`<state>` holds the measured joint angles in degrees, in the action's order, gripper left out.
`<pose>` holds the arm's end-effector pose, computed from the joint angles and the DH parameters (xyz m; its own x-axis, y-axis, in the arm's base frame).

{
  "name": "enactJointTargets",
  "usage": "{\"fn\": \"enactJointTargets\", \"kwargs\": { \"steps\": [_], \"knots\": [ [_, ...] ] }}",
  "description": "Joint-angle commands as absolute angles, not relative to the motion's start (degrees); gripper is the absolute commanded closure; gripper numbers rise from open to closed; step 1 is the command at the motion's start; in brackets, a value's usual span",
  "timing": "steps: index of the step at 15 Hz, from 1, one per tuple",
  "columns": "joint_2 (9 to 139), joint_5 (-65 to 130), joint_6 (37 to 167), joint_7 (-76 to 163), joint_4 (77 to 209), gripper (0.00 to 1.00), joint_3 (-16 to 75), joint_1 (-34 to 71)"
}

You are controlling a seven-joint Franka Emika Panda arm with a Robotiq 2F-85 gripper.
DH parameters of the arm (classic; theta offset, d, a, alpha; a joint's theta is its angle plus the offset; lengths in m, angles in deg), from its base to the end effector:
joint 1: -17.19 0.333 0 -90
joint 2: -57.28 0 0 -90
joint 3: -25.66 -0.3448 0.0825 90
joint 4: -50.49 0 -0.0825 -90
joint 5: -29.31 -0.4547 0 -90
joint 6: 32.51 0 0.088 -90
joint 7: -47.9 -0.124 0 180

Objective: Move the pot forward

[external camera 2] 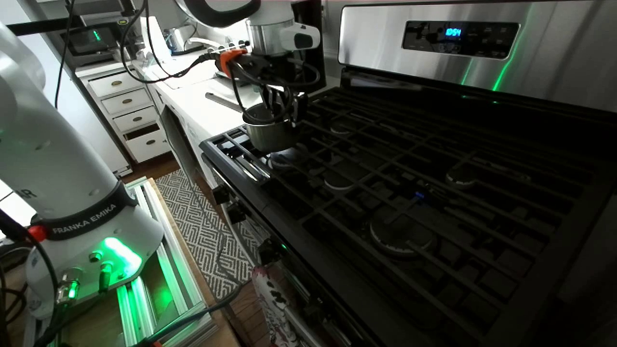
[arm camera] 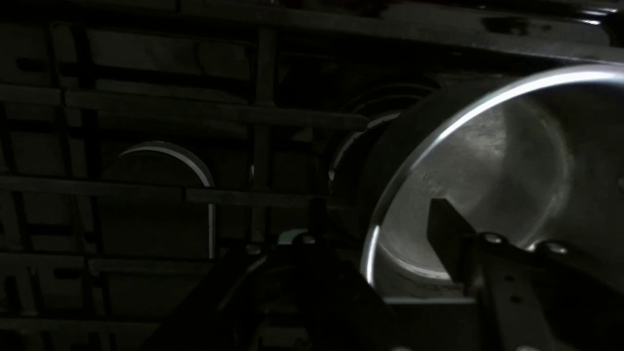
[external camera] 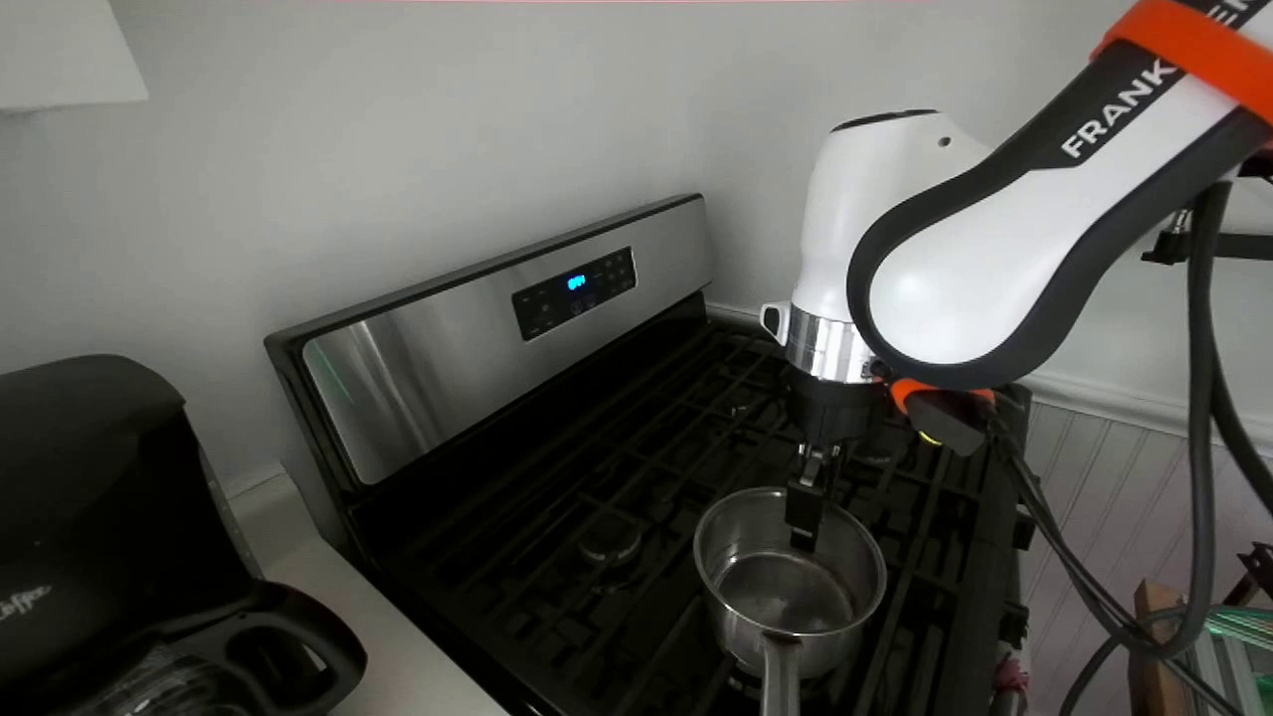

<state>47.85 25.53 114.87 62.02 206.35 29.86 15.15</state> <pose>0.4326 -0.0461 0.2307 0.9963 0.0824 0.0258 0.0835 -0.9956 -0.0434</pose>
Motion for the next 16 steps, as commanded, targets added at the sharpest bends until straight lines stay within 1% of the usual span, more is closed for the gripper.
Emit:
{"fn": "enactJointTargets", "kwargs": {
  "steps": [1,2,3,4,5,6,7,8,9,10,11,12,14,15,16],
  "knots": [
    [48.9,22.0,116.4,65.6,206.2,0.67,31.0,16.2],
    [49.0,21.5,116.4,65.9,206.1,0.68,31.1,16.1],
    [48.9,21.0,116.4,66.3,206.1,0.72,31.1,16.2],
    [48.9,20.5,116.3,66.7,206.0,0.71,31.2,16.3],
    [48.9,20.2,116.4,66.9,206.0,0.67,31.2,16.3],
    [49.0,20.0,116.4,67.0,206.0,0.67,31.2,16.2],
    [49.0,19.7,116.4,67.2,206.0,0.64,31.2,16.3],
    [49.0,19.5,116.3,67.4,206.0,0.54,31.2,16.3],
    [49.0,19.2,116.3,67.5,206.0,0.52,31.3,16.3],
    [49.0,19.0,116.4,67.6,206.0,0.64,31.3,16.3],
    [49.0,18.8,116.4,67.7,206.0,0.79,31.3,16.3],
    [48.9,18.5,116.4,67.8,206.0,0.83,31.3,16.3],
    [48.9,18.2,116.5,68.0,206.0,0.97,31.4,16.2],
    [48.9,18.1,116.5,68.0,206.0,1.0,31.5,16.2],
    [48.9,18.1,116.5,68.0,206.0,1.0,31.6,16.2]
  ]
}}
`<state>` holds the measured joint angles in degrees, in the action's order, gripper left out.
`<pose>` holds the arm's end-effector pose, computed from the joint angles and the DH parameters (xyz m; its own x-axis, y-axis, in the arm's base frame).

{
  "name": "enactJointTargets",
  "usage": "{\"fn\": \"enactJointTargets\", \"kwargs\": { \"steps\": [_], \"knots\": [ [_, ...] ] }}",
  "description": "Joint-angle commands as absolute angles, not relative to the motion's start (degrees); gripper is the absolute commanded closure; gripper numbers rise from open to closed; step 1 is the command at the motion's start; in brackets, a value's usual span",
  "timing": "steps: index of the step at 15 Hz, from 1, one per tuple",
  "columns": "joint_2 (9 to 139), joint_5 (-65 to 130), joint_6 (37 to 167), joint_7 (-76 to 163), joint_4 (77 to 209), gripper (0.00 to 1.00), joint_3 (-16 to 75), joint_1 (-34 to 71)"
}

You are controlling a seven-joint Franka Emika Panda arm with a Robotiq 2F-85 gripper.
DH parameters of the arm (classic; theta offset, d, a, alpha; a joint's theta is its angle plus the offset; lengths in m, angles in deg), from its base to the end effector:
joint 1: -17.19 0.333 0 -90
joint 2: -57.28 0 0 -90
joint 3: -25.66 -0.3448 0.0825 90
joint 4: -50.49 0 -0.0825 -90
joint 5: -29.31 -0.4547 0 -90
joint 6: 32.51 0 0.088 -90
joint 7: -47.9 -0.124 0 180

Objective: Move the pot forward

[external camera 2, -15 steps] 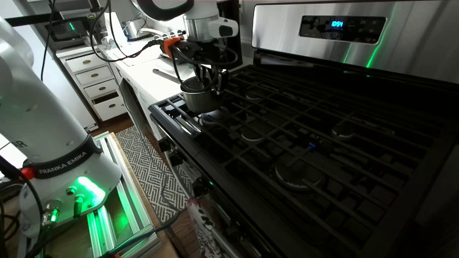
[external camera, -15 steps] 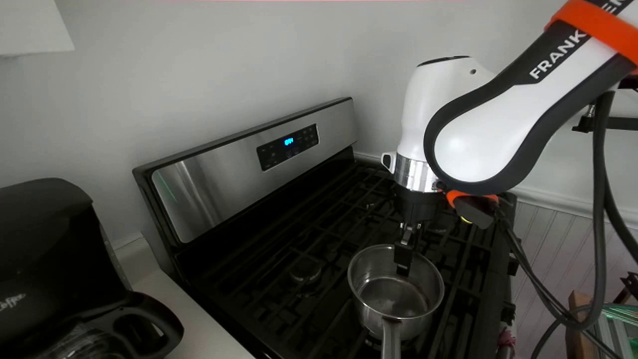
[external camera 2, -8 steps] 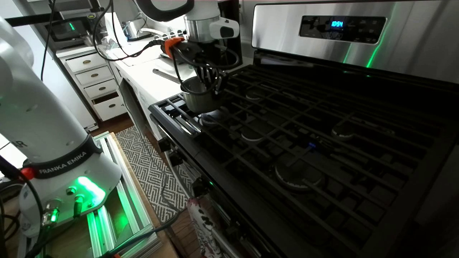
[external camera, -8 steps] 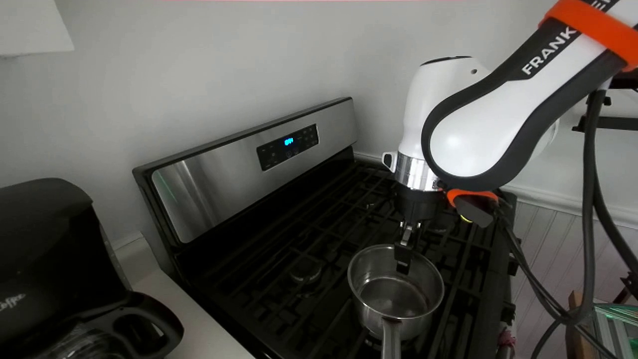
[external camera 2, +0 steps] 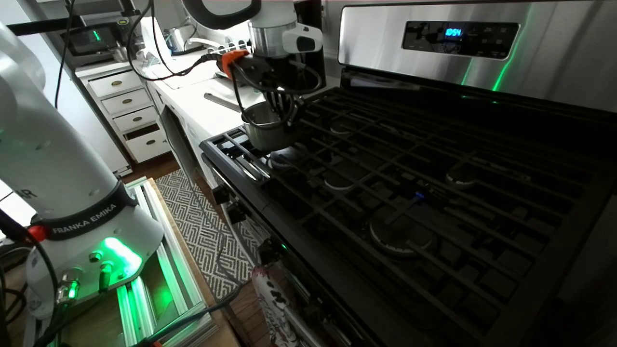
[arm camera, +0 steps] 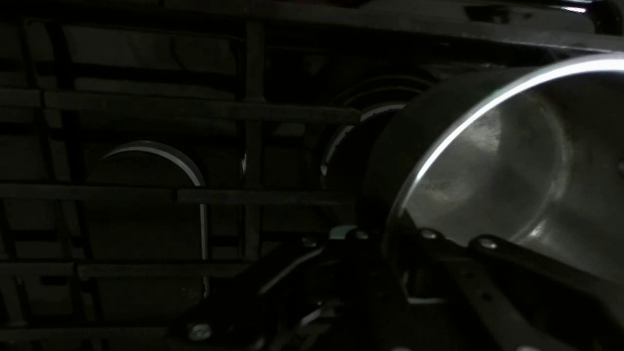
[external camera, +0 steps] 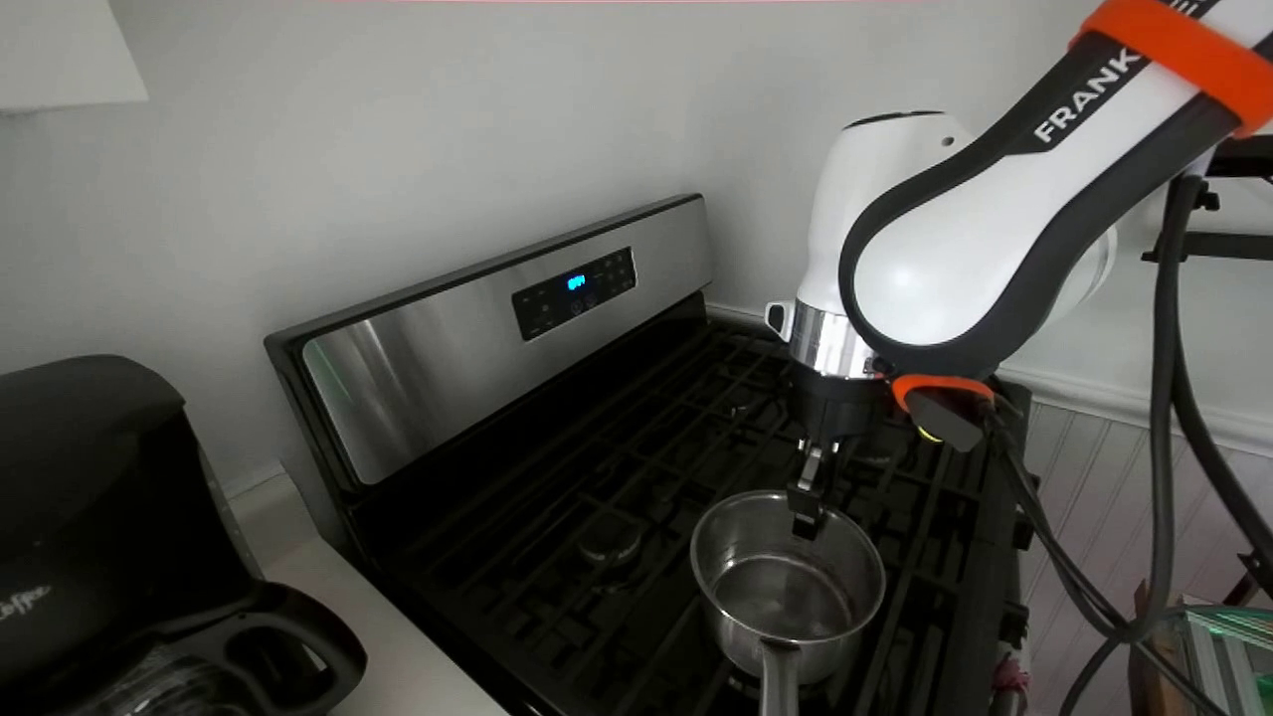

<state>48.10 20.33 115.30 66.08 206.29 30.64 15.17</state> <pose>0.4327 -0.0525 0.2298 0.9971 0.0621 0.0430 0.0658 -0.9937 -0.0906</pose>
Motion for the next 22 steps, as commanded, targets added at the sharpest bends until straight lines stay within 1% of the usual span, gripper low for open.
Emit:
{"fn": "enactJointTargets", "kwargs": {
  "steps": [1,3,12,22],
  "knots": [
    [49.0,18.0,116.6,68.1,206.0,1.0,31.7,16.2],
    [49.3,17.7,116.4,68.4,205.8,0.98,31.7,16.3],
    [49.8,17.3,115.6,66.2,204.4,0.98,31.8,15.8],
    [55.9,16.4,113.4,60.4,193.0,0.98,31.0,15.1]
  ]
}}
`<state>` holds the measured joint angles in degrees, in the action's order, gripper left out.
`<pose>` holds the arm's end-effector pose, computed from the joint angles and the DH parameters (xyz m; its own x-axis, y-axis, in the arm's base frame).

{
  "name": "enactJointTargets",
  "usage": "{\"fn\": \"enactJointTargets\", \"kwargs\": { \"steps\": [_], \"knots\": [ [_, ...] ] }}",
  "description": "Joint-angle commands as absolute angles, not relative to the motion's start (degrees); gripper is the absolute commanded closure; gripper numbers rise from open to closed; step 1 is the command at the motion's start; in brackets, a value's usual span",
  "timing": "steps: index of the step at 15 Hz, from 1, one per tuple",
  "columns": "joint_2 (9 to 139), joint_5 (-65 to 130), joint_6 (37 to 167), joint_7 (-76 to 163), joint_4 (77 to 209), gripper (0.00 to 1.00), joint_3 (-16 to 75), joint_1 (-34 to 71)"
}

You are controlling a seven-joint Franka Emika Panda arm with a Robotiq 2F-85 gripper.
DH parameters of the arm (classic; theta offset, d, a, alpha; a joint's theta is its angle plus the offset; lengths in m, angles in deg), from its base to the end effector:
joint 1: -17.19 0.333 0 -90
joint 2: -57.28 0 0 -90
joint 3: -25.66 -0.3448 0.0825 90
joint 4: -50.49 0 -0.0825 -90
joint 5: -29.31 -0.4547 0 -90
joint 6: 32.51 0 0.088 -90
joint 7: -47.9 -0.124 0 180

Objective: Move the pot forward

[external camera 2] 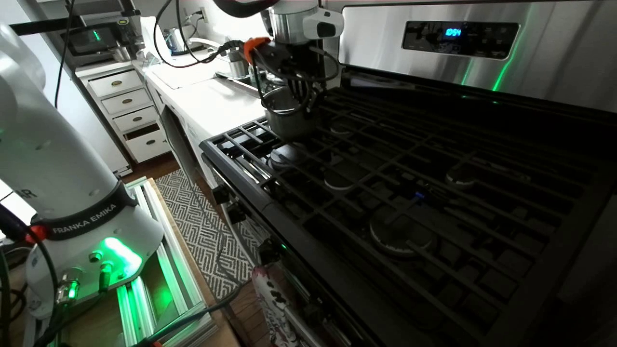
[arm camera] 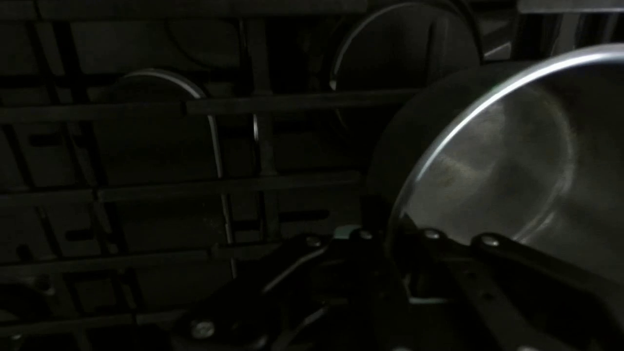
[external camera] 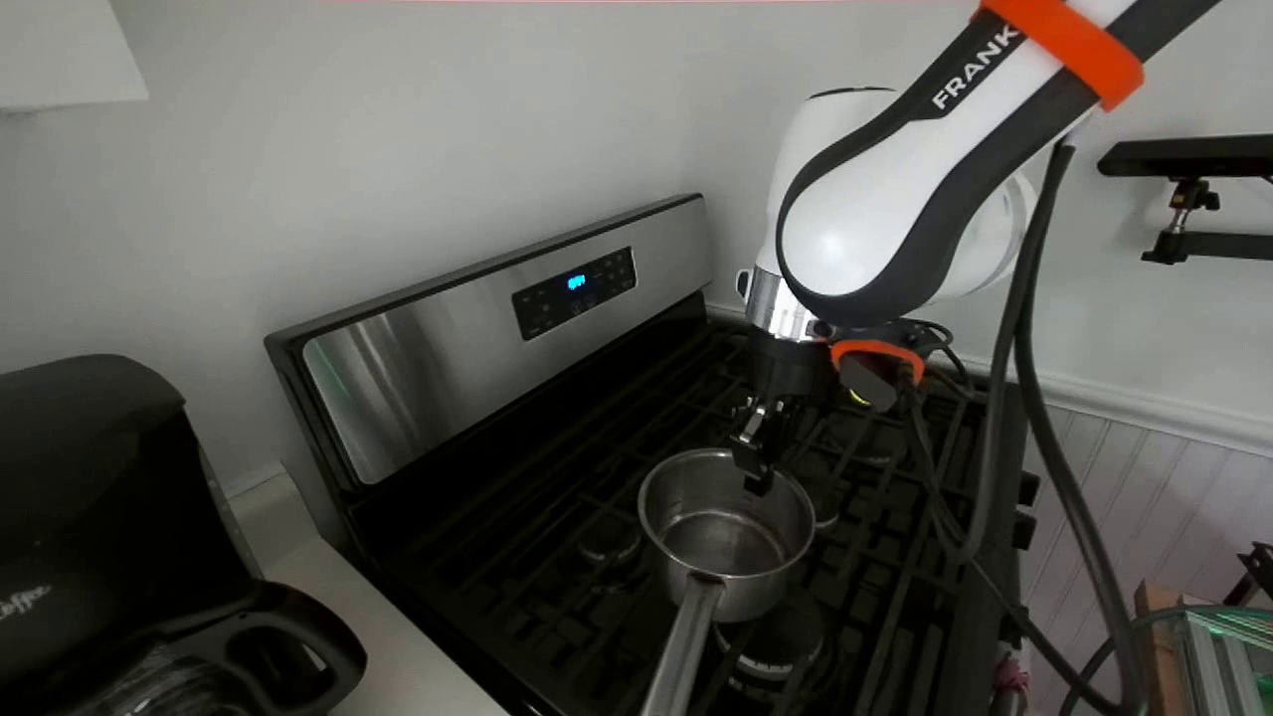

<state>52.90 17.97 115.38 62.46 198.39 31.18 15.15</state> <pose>0.4852 -0.0654 0.2493 0.9945 -0.0464 0.0939 -0.0365 -0.9939 -0.1038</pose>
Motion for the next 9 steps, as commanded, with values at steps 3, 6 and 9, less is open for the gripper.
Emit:
{"fn": "enactJointTargets", "kwargs": {
  "steps": [3,6,9],
  "knots": [
    [58.8,15.2,112.8,59.5,189.1,0.98,30.6,14.9],
    [61.7,15.0,112.5,57.3,185.4,0.98,30.0,14.6],
    [64.1,15.6,112.1,54.5,182.2,0.98,29.5,14.5]
  ]
}}
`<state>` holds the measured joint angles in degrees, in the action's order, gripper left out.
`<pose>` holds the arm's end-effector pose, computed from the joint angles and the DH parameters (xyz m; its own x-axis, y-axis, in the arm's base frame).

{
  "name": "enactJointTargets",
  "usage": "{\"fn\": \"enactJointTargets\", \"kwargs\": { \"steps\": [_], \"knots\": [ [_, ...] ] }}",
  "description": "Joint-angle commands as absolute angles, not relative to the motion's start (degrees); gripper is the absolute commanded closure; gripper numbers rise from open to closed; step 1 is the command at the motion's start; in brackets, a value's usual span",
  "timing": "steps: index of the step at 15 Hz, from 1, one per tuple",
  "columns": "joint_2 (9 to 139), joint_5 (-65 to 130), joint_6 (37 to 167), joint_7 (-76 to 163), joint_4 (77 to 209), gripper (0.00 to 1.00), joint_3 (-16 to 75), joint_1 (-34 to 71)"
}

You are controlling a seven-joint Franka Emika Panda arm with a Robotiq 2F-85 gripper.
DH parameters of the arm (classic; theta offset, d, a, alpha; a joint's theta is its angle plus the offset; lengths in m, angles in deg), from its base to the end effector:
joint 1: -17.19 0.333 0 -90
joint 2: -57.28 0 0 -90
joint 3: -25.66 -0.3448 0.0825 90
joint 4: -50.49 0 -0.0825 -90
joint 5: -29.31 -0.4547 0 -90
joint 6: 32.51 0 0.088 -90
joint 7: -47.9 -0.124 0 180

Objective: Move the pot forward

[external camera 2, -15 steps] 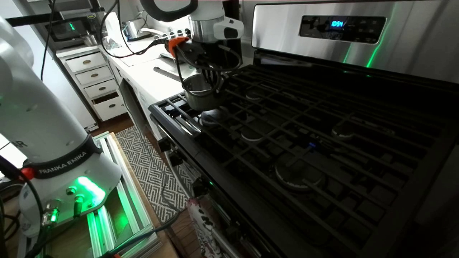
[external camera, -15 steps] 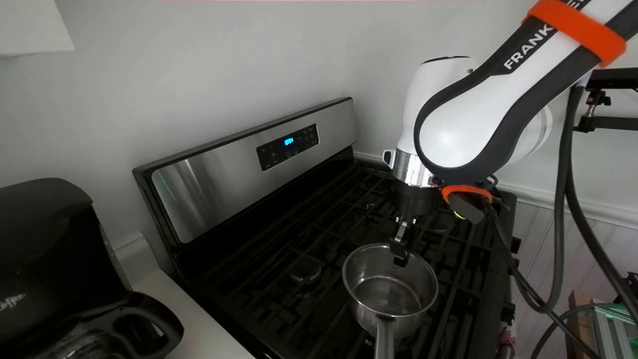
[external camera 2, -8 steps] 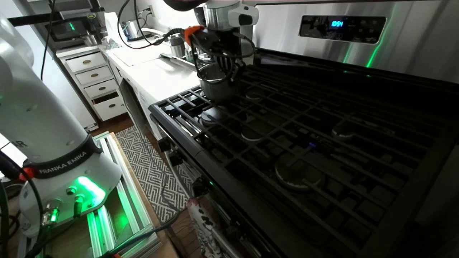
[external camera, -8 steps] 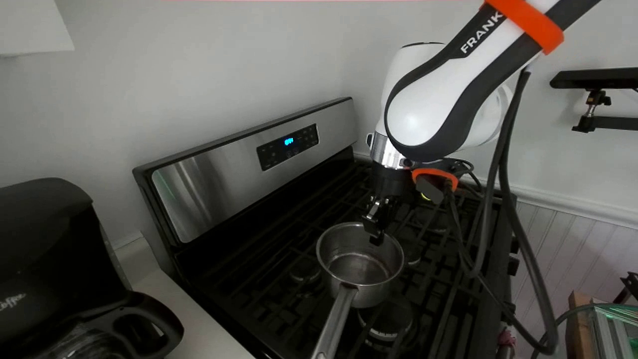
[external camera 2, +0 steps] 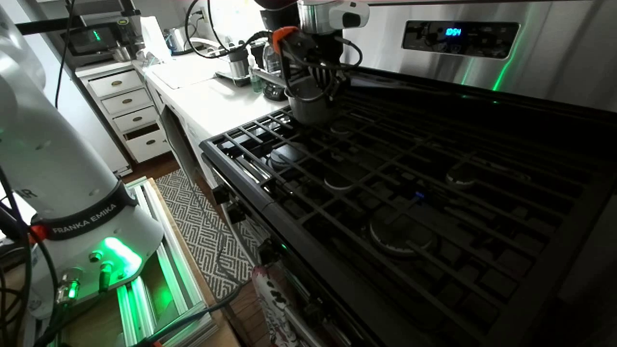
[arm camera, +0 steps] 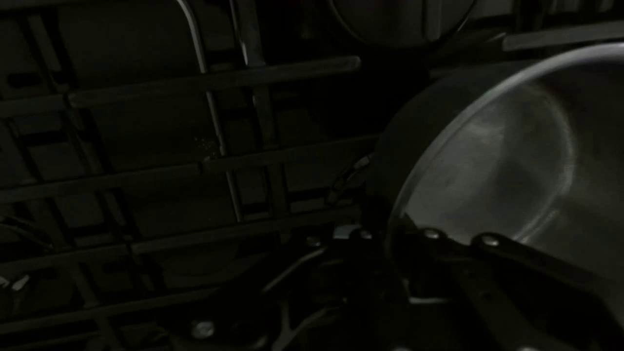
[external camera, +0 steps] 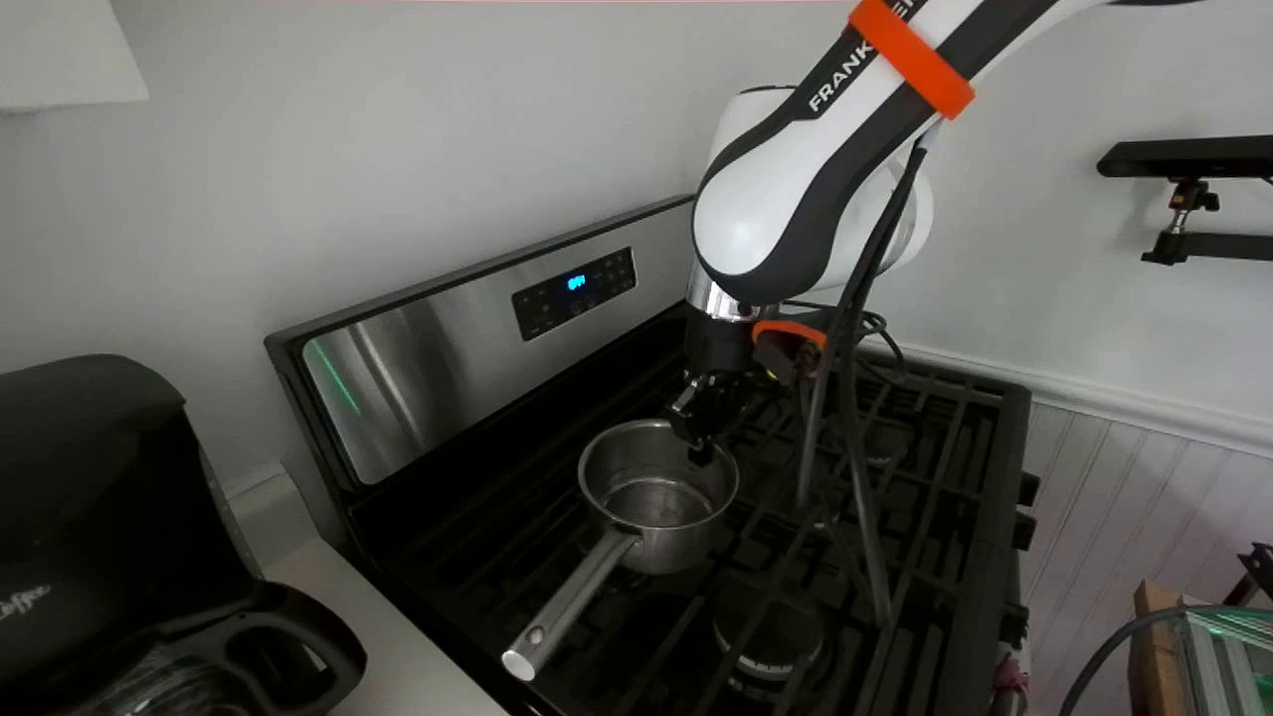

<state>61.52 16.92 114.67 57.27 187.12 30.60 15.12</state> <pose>0.5553 -0.0701 0.2566 0.9832 -0.1389 0.1187 -0.1259 -0.9858 -0.1114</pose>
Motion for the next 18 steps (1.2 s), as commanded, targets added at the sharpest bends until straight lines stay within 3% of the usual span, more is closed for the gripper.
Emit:
{"fn": "enactJointTargets", "kwargs": {
  "steps": [1,18],
  "knots": [
    [64.8,16.0,111.8,53.4,181.2,0.98,29.4,14.5],
    [70.1,17.9,107.7,42.1,175.5,0.98,29.9,13.9]
  ]
}}
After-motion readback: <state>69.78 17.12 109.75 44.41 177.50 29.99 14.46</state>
